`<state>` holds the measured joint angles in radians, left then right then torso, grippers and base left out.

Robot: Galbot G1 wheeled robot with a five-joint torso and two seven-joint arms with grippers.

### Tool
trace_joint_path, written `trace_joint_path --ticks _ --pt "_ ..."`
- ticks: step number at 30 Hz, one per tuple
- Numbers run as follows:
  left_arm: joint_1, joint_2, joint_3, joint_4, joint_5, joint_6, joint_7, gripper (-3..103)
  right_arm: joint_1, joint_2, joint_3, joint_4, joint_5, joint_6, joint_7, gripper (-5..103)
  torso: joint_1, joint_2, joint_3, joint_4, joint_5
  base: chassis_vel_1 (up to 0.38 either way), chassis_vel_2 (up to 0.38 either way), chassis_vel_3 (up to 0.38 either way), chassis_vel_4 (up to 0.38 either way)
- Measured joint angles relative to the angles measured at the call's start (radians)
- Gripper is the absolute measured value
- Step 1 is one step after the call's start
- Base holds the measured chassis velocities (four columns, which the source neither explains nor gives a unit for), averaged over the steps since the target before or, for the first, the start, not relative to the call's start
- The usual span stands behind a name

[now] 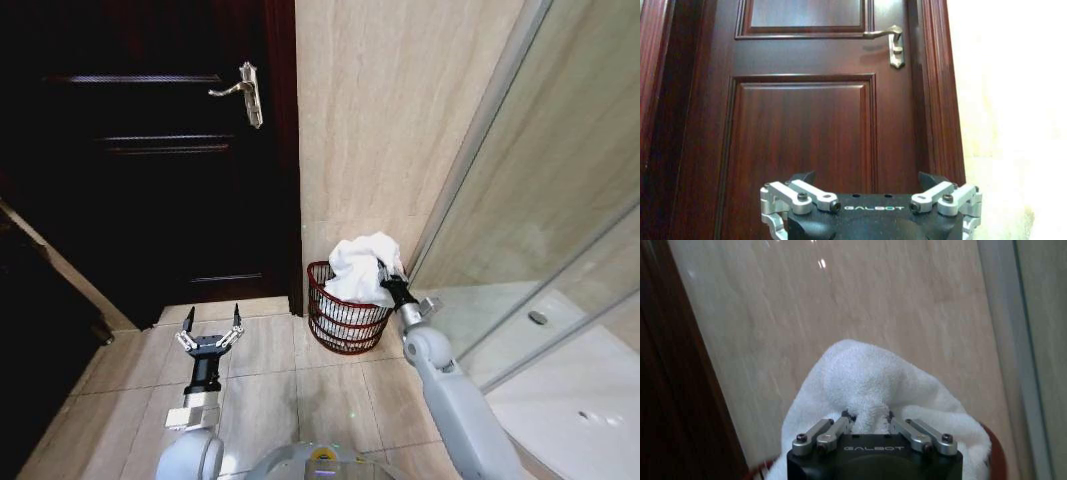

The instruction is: Discard the used towel into the hamper.

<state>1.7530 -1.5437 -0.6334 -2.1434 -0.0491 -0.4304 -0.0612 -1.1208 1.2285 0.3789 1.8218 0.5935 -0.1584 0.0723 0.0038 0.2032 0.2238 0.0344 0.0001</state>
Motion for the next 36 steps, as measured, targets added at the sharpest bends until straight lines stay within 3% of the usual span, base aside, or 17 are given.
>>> trace_joint_path --ticks 8,17,29,36 --pt "0.005 0.001 -0.008 0.0 -0.024 -0.017 0.001 100 0.017 -0.031 -0.004 0.068 0.041 -0.085 0.091 19 0.0 0.0 0.0 0.0001 -0.0001 0.0 0.0 0.0 0.0" --pt "0.011 0.007 -0.016 0.021 -0.048 -0.036 0.004 100 0.066 -0.04 -0.013 0.159 0.021 -0.055 0.118 19 0.0 0.0 0.0 0.0002 0.0 0.0 0.0 0.0 0.0" --pt "-0.001 0.034 -0.01 0.028 -0.049 -0.024 0.004 100 0.263 -0.084 -0.051 0.161 0.116 -0.045 0.088 19 0.0 0.0 0.0 0.0003 -0.0005 0.0 0.0 0.0 0.0" --pt "-0.004 0.042 -0.011 0.019 -0.049 -0.019 0.003 100 0.24 -0.03 -0.106 0.035 0.109 -0.009 0.036 19 0.0 0.0 0.0 0.0003 0.0 0.0 0.0 0.0 0.0"
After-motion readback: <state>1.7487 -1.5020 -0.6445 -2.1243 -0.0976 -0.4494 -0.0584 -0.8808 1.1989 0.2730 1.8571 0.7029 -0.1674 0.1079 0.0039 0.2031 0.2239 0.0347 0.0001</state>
